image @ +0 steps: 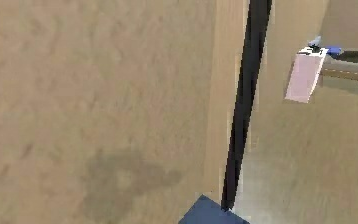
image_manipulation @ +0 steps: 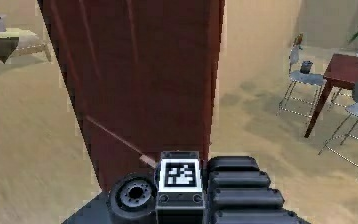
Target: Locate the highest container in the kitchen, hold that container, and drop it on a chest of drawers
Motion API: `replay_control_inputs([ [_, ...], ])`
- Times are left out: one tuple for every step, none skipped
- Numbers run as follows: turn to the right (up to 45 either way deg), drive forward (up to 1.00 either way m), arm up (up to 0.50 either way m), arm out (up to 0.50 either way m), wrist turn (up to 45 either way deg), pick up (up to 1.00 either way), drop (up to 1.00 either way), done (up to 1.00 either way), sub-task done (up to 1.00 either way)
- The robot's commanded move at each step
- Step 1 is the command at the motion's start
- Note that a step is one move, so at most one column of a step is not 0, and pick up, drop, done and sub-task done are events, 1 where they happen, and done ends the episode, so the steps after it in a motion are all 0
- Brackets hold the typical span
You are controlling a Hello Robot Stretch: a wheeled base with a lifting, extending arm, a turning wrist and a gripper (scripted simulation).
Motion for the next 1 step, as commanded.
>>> replay_control_inputs([
  [39.0,0.0,0.0,0.0,0.0,0.0,0.0,0.0,0.0],
])
